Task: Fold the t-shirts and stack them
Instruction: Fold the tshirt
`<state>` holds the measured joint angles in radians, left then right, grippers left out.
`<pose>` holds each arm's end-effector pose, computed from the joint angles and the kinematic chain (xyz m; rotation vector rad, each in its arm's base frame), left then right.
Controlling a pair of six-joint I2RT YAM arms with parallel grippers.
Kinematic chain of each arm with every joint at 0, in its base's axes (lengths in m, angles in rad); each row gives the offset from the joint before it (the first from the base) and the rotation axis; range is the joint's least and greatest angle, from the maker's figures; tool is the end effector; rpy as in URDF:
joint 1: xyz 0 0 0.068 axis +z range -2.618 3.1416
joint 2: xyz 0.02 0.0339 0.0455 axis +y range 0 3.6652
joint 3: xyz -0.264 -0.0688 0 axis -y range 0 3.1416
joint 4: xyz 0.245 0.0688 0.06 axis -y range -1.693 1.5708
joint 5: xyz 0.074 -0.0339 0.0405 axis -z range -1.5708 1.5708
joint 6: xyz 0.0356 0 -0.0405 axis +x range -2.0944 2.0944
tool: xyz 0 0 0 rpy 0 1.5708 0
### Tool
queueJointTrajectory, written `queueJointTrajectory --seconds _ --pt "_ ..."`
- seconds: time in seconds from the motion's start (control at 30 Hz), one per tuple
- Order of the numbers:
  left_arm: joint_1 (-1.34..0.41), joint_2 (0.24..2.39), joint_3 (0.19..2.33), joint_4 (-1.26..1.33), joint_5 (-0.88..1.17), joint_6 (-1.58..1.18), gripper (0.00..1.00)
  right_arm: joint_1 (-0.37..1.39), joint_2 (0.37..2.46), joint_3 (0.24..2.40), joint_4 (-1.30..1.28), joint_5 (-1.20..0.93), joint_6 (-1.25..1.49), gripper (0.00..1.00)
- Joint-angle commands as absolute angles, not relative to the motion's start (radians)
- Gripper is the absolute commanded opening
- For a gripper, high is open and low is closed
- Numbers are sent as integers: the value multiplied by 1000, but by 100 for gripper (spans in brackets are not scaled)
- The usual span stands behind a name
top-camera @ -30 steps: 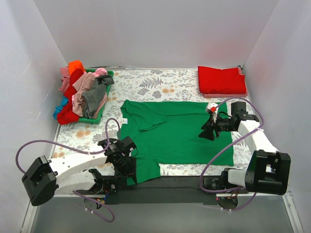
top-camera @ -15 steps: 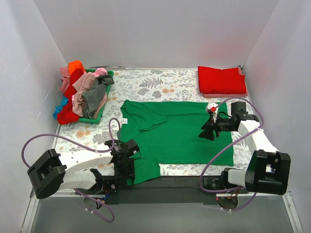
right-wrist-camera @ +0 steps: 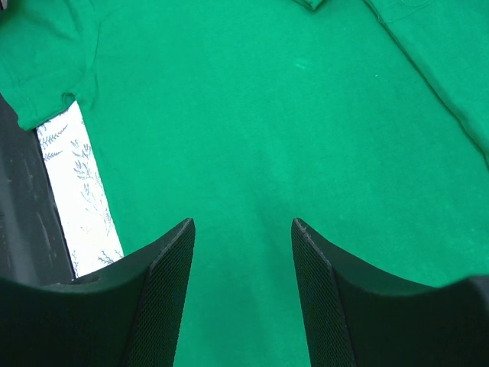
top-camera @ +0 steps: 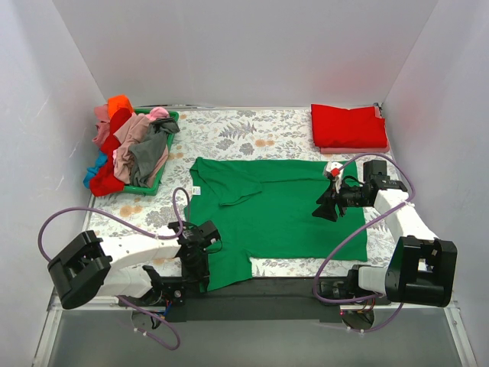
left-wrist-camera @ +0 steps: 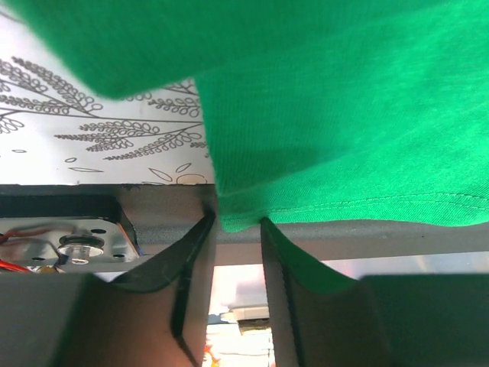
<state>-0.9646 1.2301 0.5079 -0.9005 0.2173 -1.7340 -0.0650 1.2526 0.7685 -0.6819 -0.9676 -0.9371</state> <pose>0.0790 -0.1274 0.1368 1.1028 -2.7019 -0.0040 0.2207 0.0150 0.2167 -1.1544 1.9109 0.8042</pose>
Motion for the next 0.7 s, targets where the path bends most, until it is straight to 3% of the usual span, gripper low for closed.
queueJointTrajectory --seconds 0.0,0.17,0.43,0.67 --pt "-971 1218 485 -870 193 -1744 26 -67 1261 798 -681 -976 -928 61" --pt "-971 1215 483 -862 204 -1741 12 -67 1258 796 -683 -973 -925 61" --pt "-969 1186 520 -870 189 -1724 0 -71 1247 796 -684 -951 -925 61" --pt "-969 1137 615 -868 178 -1703 0 -74 1275 842 -836 -700 -1000 63"
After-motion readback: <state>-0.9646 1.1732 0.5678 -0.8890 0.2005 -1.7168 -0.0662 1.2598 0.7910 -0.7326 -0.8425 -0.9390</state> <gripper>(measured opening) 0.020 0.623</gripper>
